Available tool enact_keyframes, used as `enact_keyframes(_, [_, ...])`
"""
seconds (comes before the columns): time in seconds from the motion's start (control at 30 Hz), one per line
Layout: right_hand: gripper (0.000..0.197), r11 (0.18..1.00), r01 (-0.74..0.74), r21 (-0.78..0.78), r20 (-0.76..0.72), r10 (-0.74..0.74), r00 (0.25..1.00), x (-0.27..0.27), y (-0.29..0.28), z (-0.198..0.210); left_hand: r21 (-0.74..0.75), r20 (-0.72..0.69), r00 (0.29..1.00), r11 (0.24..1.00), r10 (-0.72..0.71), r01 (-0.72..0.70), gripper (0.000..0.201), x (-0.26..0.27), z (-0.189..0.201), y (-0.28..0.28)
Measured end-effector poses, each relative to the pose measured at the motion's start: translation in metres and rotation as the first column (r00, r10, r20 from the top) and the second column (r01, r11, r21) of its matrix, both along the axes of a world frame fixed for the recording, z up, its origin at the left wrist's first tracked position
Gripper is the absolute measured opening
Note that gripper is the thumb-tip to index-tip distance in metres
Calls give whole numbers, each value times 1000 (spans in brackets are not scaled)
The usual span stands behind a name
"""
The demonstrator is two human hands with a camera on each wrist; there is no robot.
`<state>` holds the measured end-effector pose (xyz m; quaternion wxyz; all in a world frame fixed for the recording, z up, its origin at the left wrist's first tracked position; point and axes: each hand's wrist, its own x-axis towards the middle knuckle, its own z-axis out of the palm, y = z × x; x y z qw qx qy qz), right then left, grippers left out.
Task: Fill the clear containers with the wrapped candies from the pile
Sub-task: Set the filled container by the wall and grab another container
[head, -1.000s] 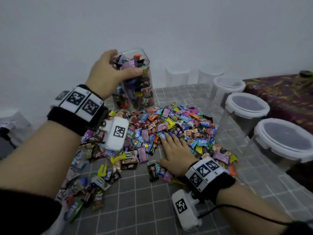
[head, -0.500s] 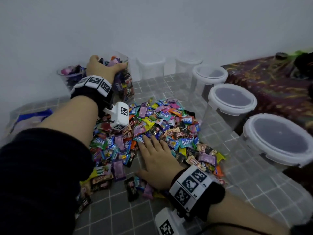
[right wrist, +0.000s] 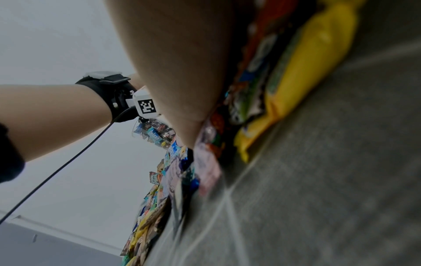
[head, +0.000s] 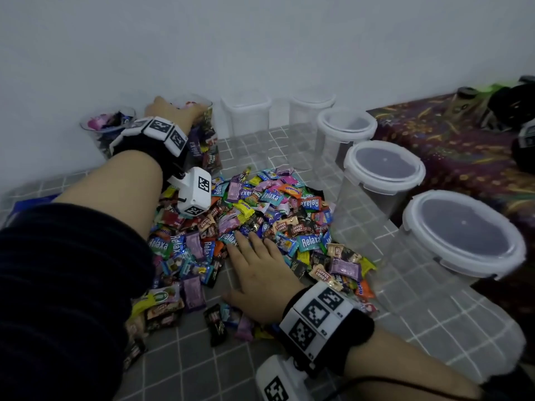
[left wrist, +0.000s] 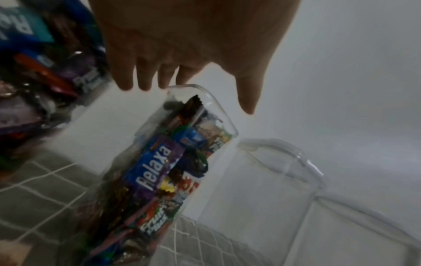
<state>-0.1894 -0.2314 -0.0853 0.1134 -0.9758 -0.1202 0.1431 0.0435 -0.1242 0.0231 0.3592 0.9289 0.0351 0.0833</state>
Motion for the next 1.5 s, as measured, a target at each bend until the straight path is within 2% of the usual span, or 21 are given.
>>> enact_keyframes(0.07, [82, 1000, -3, -9, -8, 3, 1000, 0, 0, 0, 19, 124, 992, 999, 25, -27, 99, -4, 4, -6])
enact_keyframes(0.17, [81, 1000, -9, -14, -19, 9, 1000, 1, -1, 1, 104, 248, 961, 990, -123, 100, 88, -9, 9, -23])
enact_keyframes(0.23, [82, 1000, -11, -9, -18, 11, 1000, 1, -1, 1, 193, 227, 940, 958, -254, 212, 88, -14, 11, -39])
enact_keyframes(0.37, [82, 1000, -2, 3, -3, 2, 1000, 2, -2, -2, 394, 50, 914, 849, -403, 353, 97, -12, 4, -65])
enact_keyframes(0.43, [82, 1000, -4, 1, 3, 4, 1000, 2, -2, -3, 511, 12, 894, 771, -449, 380, 88, -13, 1, -71])
enact_keyframes(0.5, [82, 1000, -6, 1, 7, 6, 1000, 2, -2, -4, 554, 23, 882, 740, -471, 381, 73, -14, 1, -73])
enact_keyframes(0.6, [82, 1000, -11, 5, 1, 11, 1000, 4, -3, -5, 569, 57, 881, 741, -469, 357, 58, -17, 1, -71])
enact_keyframes(0.77, [81, 1000, -10, 2, 18, 10, 1000, 3, -3, -5, 576, 187, 861, 763, -472, 294, 47, -20, -11, -65])
enact_keyframes(0.93, [81, 1000, -14, -3, 23, 14, 1000, 3, -3, -6, 475, 339, 826, 840, -450, 262, 45, -27, -12, -54])
enact_keyframes(1.1, [80, 1000, -12, -3, 19, 12, 1000, 3, -3, -5, 429, 438, 783, 868, -442, 250, 47, -41, 6, -44])
enact_keyframes(1.33, [81, 1000, -15, -24, -9, 15, 1000, 3, -3, -1, 407, 567, 687, 879, -455, 247, 45, -97, 38, -7])
enact_keyframes(1.5, [80, 999, -8, -35, -17, 7, 1000, 4, -3, 1, 423, 606, 649, 877, -460, 226, 47, -151, 44, 38])
